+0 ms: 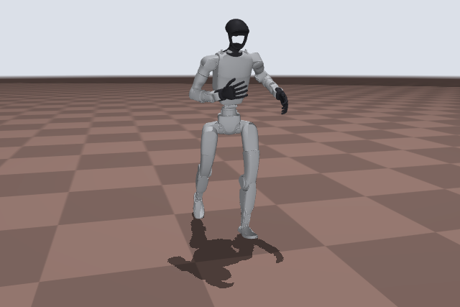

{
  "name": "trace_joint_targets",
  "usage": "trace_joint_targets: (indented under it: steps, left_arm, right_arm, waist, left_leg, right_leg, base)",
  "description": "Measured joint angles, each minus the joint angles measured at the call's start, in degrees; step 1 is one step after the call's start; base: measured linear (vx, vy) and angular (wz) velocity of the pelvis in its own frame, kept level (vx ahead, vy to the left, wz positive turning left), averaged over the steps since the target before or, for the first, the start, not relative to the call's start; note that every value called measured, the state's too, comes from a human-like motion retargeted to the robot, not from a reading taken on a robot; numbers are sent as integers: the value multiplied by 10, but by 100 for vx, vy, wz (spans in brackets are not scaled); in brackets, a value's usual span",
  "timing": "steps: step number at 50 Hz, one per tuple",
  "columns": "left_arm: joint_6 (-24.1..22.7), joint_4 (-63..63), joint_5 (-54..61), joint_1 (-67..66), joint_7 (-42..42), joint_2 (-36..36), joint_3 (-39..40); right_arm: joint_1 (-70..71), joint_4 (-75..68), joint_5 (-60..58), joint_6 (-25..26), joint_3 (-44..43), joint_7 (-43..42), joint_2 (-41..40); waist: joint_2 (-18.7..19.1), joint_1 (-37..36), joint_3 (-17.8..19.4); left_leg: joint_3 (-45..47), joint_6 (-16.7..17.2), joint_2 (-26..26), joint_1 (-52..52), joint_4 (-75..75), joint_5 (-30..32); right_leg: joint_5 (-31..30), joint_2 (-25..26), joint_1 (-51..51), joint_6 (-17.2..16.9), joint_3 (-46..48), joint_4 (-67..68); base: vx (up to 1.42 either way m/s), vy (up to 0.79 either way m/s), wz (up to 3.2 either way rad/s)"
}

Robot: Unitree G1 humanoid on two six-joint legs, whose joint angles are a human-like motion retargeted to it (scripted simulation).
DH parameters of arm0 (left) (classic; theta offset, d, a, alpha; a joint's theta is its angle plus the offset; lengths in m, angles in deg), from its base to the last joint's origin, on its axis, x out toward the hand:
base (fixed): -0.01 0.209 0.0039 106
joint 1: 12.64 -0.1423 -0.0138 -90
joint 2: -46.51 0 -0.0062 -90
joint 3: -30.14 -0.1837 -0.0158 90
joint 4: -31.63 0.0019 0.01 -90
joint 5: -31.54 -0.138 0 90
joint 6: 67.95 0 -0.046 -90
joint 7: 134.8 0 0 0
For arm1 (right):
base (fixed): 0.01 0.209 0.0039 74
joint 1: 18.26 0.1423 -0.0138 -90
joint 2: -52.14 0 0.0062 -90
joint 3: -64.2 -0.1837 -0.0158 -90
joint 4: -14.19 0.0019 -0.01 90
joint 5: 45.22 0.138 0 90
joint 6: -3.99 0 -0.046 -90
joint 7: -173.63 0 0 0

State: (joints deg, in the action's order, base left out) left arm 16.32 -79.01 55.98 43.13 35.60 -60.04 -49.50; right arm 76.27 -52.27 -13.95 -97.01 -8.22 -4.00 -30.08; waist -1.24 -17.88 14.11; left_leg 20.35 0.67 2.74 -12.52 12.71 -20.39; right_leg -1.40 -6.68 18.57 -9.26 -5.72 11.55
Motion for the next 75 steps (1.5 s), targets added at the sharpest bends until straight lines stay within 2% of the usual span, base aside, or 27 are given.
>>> trace_joint_targets:
  steps: [3, 5, 8, 13, 18, 20, 22, 25, 27, 30, 33, 36, 38, 41, 43, 45, 48, 50, 53, 55, 60, 64, 65, 67, 70, 72, 75]
  left_arm:
    - [-10, 39, -53, 192, 60, 43, -79]
    - [-23, 43, -37, 337, 142, 68, -135]
    - [-54, 25, 4, 530, 215, 108, -220]
    - [-76, -6, -23, 752, 241, 116, -302]
    - [-89, 3, -17, 898, 264, 114, -354]
    - [-91, 7, -3, 901, 269, 122, -357]
    - [-88, 4, 4, 859, 249, 120, -333]
    - [-63, 4, -14, 702, 255, 119, -293]
    - [-57, 12, 0, 550, 259, 117, -268]
    - [-57, -5, 66, 306, 233, 75, -209]
    - [-72, -22, 87, 119, 221, -11, -136]
    - [-85, -25, 87, -17, 202, -81, -39]
    - [-78, -19, 95, -71, 181, -99, 28]
    - [-48, -12, 81, -84, 137, -93, 99]
    - [-33, -8, 60, -51, 110, -70, 111]
    - [-25, -1, 41, 9, 98, -34, 93]
    - [-21, 31, -40, 162, 120, 19, 3]
    - [-19, 47, -84, 289, 174, 43, -86]
    - [-16, 21, -101, 472, 197, 56, -224]
    - [-20, 0, -121, 584, 175, 67, -311]
    - [-45, -40, -149, 803, 183, 84, -459]
    - [-56, -44, -138, 920, 191, 86, -493]
    - [-56, -45, -135, 930, 189, 88, -486]
    - [-59, -52, -132, 901, 188, 93, -443]
    - [-66, -51, -153, 772, 219, 99, -362]
    - [-68, -30, -157, 638, 263, 110, -325]
    - [-72, -3, -110, 422, 273, 103, -269]
  right_arm:
    - [-69, -62, -137, 5, -15, -96, 4]
    - [-132, -67, -168, 0, -37, -149, -4]
    - [-235, -23, -81, -19, -88, -116, 3]
    - [-317, 22, -33, -31, -149, -58, 99]
    - [-306, -10, -52, -1, -173, -33, 146]
    - [-282, -36, -81, 17, -171, -33, 137]
    - [-230, -78, -113, 29, -146, -52, 117]
    - [-133, -131, -162, 34, -89, -114, 78]
    - [-64, -128, -203, 36, -70, -135, 49]
    - [31, -87, -221, 37, -67, -134, -5]
    - [96, -32, -187, 25, -66, -130, -37]
    - [142, 13, -152, 8, -41, -130, -35]
    - [164, 34, -115, 1, -24, -117, -20]
    - [162, 46, -10, 3, -10, -42, -11]
    - [136, 35, 89, 20, -3, 27, -25]
    - [97, 10, 147, 37, 3, 59, -49]
    - [27, -34, -40, 16, -6, -39, -68]
    - [-28, -56, -197, 15, -12, -137, -68]
    - [-143, -44, -161, 1, -30, -151, -50]
    - [-216, -22, -69, -9, -52, -107, -7]
    - [-319, -1, 30, -9, -130, -43, 135]
    - [-344, -22, 32, 20, -196, -13, 157]
    - [-344, -26, 23, 29, -209, -5, 151]
    - [-327, -35, -24, 36, -214, -6, 131]
    - [-256, -69, -117, 23, -174, -65, 97]
    - [-185, -93, -157, 15, -128, -122, 64]
    - [-80, -89, -193, 13, -79, -152, -5]
  waist:
    - [-3, 28, 14]
    - [-17, 55, -2]
    - [5, 146, -32]
    - [79, 339, -54]
    - [78, 438, -55]
    - [61, 440, -49]
    - [59, 415, -36]
    - [77, 362, -23]
    - [66, 310, -20]
    - [16, 209, -42]
    - [-51, 82, -57]
    - [-99, -37, -51]
    - [-110, -97, -41]
    - [-80, -139, -22]
    - [-50, -132, -1]
    - [-30, -103, 31]
    - [-30, -79, 59]
    - [-64, -61, 41]
    - [-68, 19, 6]
    - [-39, 101, -18]
    - [40, 320, -54]
    - [33, 412, -49]
    - [26, 420, -44]
    - [14, 406, -25]
    - [25, 363, 8]
    - [34, 327, 15]
    - [21, 248, 1]
  left_leg:
    - [-15, -39, -4, 25, 93, -99]
    - [-24, -66, -16, 22, 116, -120]
    - [-63, -55, -13, 45, 91, -106]
    - [-145, -9, 23, 118, 22, -12]
    - [-194, -2, 0, 198, 12, 63]
    - [-199, -22, -11, 221, 64, 73]
    - [-182, -44, -1, 181, 210, 86]
    - [-159, -56, 46, 69, 452, 147]
    - [-147, -66, 48, 8, 547, 140]
    - [-118, -86, 19, -82, 591, 86]
    - [-60, -103, 1, -142, 514, 25]
    - [-8, -93, -10, -152, 332, 9]
    - [17, -76, -13, -133, 173, 16]
    - [-12, -36, -20, -86, -2, 31]
    - [-68, -24, -35, -56, -12, 40]
    - [-105, -39, -54, -23, 62, -14]
    - [-111, -64, -57, 10, 181, -126]
    - [-109, -87, -72, -7, 213, -159]
    - [-129, -92, -72, 19, 181, -155]
    - [-164, -73, -57, 56, 138, -123]
    - [-240, -10, -16, 137, 64, 13]
    - [-267, -2, -33, 229, 35, 82]
    - [-266, -7, -37, 257, 34, 94]
    - [-247, -33, -47, 280, 97, 111]
    - [-195, -57, -26, 200, 345, 121]
    - [-168, -81, 4, 101, 507, 72]
    - [-133, -126, 21, -34, 625, -4]
  right_leg:
    - [12, -1, -96, -31, 7, 270]
    - [61, -14, -206, -17, 17, 428]
    - [139, -26, -307, 27, 87, 483]
    - [166, 0, -350, 39, 199, 259]
    - [142, -12, -347, -14, 221, -60]
    - [125, -18, -343, -24, 209, -83]
    - [143, -6, -339, 18, 184, -36]
    - [236, 29, -348, 89, 158, 77]
    - [263, 35, -334, 95, 138, 108]
    - [260, 24, -301, 78, 97, 88]
    - [213, -4, -260, 55, 51, 35]
    - [148, -28, -213, 28, 11, -14]
    - [107, -32, -175, 13, -7, -35]
    - [55, -16, -79, 8, -20, -57]
    - [22, -5, 2, 12, -17, -65]
    - [-12, -1, 67, 5, -10, -37]
    - [-2, 2, -9, -44, 15, 234]
    - [71, -34, -156, -17, 38, 451]
    - [174, -63, -304, 65, 87, 563]
    - [200, -46, -353, 80, 126, 527]
    - [160, 16, -377, 42, 182, 164]
    - [147, -7, -364, -19, 211, -66]
    - [142, -12, -361, -29, 214, -81]
    - [127, -17, -342, -8, 208, -47]
    - [213, 3, -339, 62, 181, 79]
    - [268, 14, -350, 79, 171, 144]
    - [297, 13, -337, 74, 155, 157]
  base:
    - [102, 25, 49]
    - [96, 19, 59]
    - [96, 13, 119]
    - [99, -7, 143]
    - [107, -30, 82]
    - [109, -37, -8]
    - [103, -34, -68]
    - [100, -27, -91]
    - [102, -22, -108]
    - [104, -16, -132]
    - [106, -4, -141]
    - [108, 10, -132]
    - [110, 23, -94]
    - [112, 31, -25]
    - [114, 32, 80]
    - [114, 29, 121]
    - [111, 23, 60]
    - [102, 17, 16]
    - [100, 15, 60]
    - [103, 10, 126]
    - [110, -7, 132]
    - [121, -24, 79]
    - [121, -28, -16]
    - [116, -26, -77]
    - [107, -18, -99]
    - [101, -12, -67]
    - [102, -9, -68]
